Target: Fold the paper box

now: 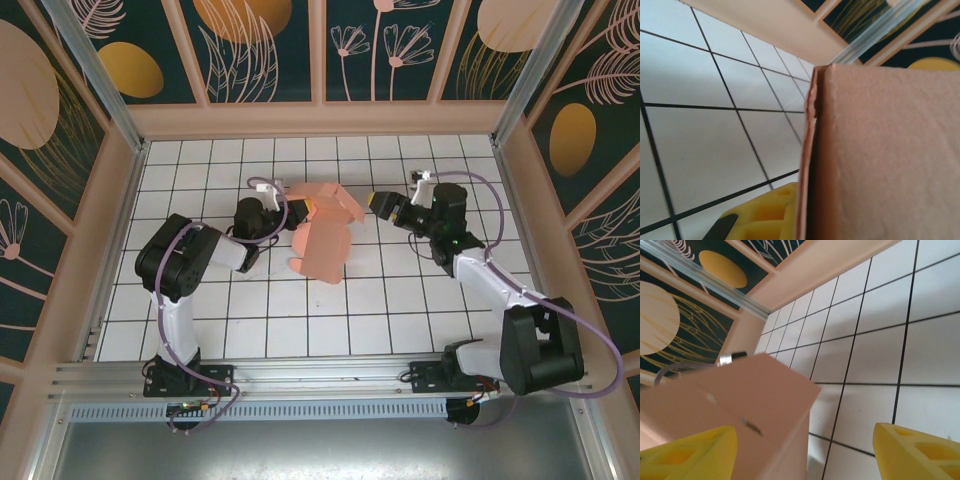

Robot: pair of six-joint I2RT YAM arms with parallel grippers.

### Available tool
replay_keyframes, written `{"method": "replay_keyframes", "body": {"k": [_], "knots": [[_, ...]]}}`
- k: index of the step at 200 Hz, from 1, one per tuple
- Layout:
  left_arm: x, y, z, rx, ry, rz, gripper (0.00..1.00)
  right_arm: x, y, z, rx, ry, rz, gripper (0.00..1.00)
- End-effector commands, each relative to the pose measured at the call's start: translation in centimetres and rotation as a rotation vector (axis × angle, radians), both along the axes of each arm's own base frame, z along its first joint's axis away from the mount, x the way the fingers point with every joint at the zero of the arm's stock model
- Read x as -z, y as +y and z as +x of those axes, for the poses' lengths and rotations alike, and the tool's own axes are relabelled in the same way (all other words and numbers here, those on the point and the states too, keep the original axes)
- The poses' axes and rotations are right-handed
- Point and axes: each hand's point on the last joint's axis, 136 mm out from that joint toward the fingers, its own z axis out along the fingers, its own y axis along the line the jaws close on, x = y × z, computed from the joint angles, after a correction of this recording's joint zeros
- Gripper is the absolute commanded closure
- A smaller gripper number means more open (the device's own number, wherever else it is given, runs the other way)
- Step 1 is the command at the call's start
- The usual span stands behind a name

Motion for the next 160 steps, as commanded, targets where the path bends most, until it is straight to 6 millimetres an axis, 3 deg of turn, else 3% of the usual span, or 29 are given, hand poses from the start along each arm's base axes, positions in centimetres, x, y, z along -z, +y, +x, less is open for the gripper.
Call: {"method": "replay_keyframes", "body": {"k": [1,51,122,160], "knots": [[-5.4,0.1,1.1,-0.026,0.014,-0.236,1.0,-3.0,0.3,-1.0,-0.026,-0.103,0.124,0.29],[-7.1,0.0,1.7,-0.023,0.043,-0.363,1.0,-6.0,3.4,-2.7,-0.107,-0.213,0.216,0.37],[-6.8,-0.3,1.5,-0.002,-0.002,-0.304,1.0,-7.6,8.2,-1.3,-0.197,-0.138,0.314,0.47],[-6.2,-0.2,1.8,-0.016,-0.004,-0.286,1.0,-8.2,8.8,-1.4,-0.183,-0.142,0.344,0.47]]}}
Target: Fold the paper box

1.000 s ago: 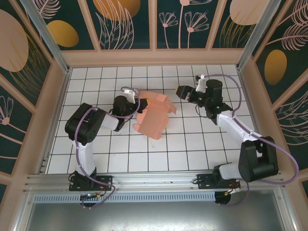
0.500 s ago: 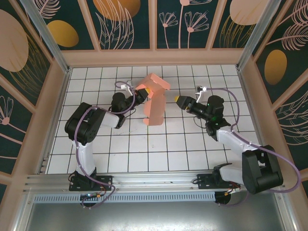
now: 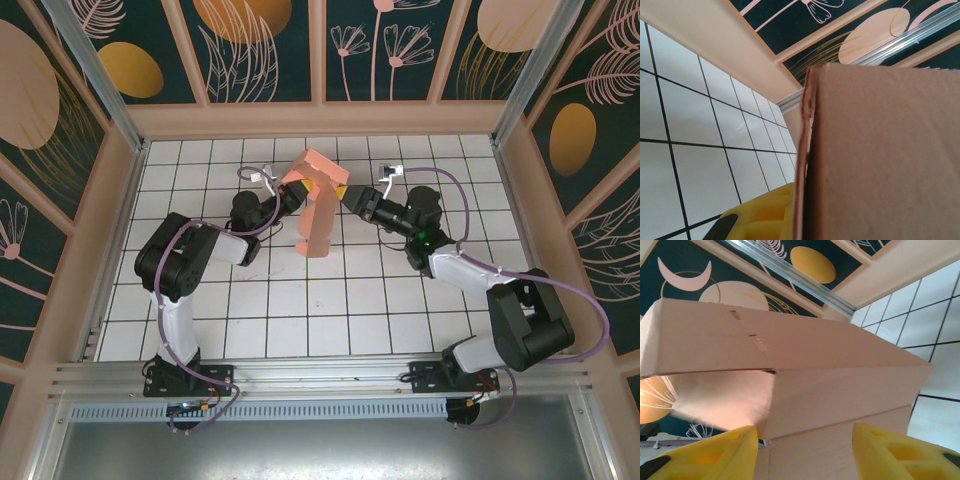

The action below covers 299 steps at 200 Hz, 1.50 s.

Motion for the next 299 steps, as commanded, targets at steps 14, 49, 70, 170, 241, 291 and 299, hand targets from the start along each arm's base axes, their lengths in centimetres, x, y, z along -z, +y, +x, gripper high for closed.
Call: {"method": "replay_keyframes", "body": {"k": [14,49,70,170,241,291,299], "knots": [[-0.7,0.0,0.6,-0.008,-0.068,0.003,1.0,-3.3,0.1,0.0,0.029,-0.059,0.088,0.46],[-0.2,-0.2,0.6,0.0,-0.067,0.012,1.0,-3.6,-0.2,0.9,0.072,-0.02,0.107,0.54],[0.0,0.0,0.5,-0.007,-0.07,0.024,1.0,-2.6,0.0,1.6,0.085,0.041,0.072,0.68],[0.7,0.4,0.6,-0.036,-0.066,0.089,1.0,1.4,0.0,2.6,0.125,0.216,-0.035,0.79],[1.2,0.5,0.7,-0.043,-0.058,0.097,1.0,1.6,-0.3,2.8,0.15,0.232,-0.04,0.78],[1.4,0.5,0.8,-0.045,-0.053,0.098,1.0,1.9,-0.2,2.7,0.137,0.238,-0.035,1.0],[1.4,0.5,0.8,-0.048,-0.049,0.097,1.0,1.8,-0.2,2.7,0.141,0.237,-0.037,0.98]]}}
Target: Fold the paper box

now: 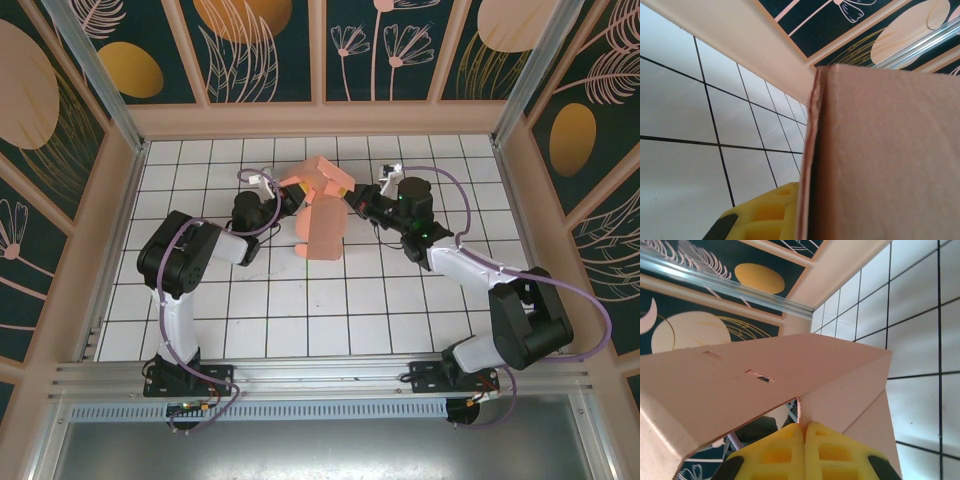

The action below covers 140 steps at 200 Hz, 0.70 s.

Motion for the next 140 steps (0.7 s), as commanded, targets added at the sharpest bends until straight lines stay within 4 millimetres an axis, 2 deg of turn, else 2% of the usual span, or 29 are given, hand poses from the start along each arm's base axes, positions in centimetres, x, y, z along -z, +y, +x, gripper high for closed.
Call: {"method": "replay_keyframes", "body": {"k": [1,24,40,65,93,118,136,140], "knots": [[-1.3,-0.4,-0.3,0.021,-0.044,-0.017,1.0,-0.9,0.2,0.4,0.005,-0.024,0.006,0.97],[-1.0,0.0,0.0,-0.009,-0.008,-0.037,1.0,-1.3,-0.8,0.5,0.054,-0.068,-0.039,0.63],[-0.3,0.5,0.6,-0.053,0.049,-0.052,1.0,-1.2,-2.5,0.8,0.14,-0.092,-0.117,0.51],[0.1,1.3,1.7,-0.126,0.088,-0.063,1.0,-1.8,-4.9,0.9,0.245,-0.134,-0.241,0.47],[0.3,2.8,2.5,-0.232,0.084,-0.022,1.0,-3.9,-6.3,0.6,0.303,-0.193,-0.315,0.46],[0.4,4.9,3.3,-0.357,0.056,0.08,1.0,-5.6,-5.8,0.3,0.298,-0.234,-0.362,0.46],[0.4,6.6,3.4,-0.447,0.037,0.163,1.0,-6.8,-4.9,0.5,0.291,-0.263,-0.415,0.46],[0.4,7.0,3.4,-0.47,0.036,0.184,1.0,-7.1,-4.0,0.2,0.268,-0.272,-0.423,0.46]]}}
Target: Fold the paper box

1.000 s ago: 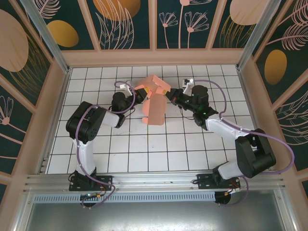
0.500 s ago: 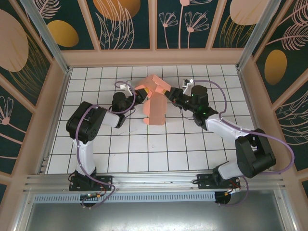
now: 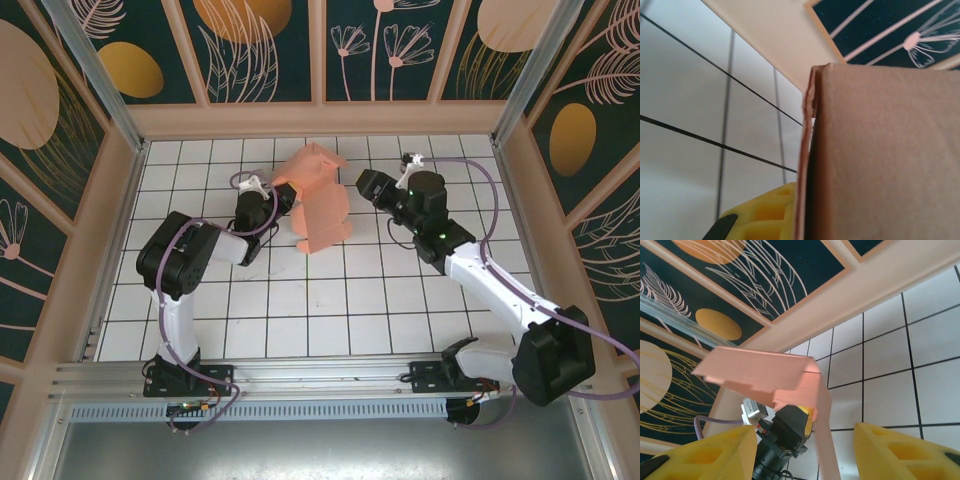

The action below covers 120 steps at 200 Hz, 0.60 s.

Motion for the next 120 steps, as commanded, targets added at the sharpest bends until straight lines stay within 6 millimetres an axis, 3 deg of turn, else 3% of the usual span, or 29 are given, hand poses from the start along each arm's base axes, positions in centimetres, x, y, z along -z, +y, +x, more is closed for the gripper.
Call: {"method": "replay_keyframes", "body": {"k": [1,48,94,120], "knots": [[-2.4,2.8,0.7,-0.158,-0.068,0.131,1.0,-2.0,1.1,0.0,0.005,-0.053,-0.117,0.46],[-3.2,5.7,-0.1,-0.301,-0.086,0.273,1.0,-3.8,6.6,1.2,-0.055,-0.053,-0.299,0.47],[-3.3,5.7,-0.6,-0.318,-0.092,0.333,1.0,-4.4,13.0,2.3,-0.168,-0.068,-0.35,0.47],[-3.3,5.8,-0.7,-0.322,-0.092,0.34,1.0,-4.2,14.3,3.5,-0.173,-0.048,-0.357,0.49]]}}
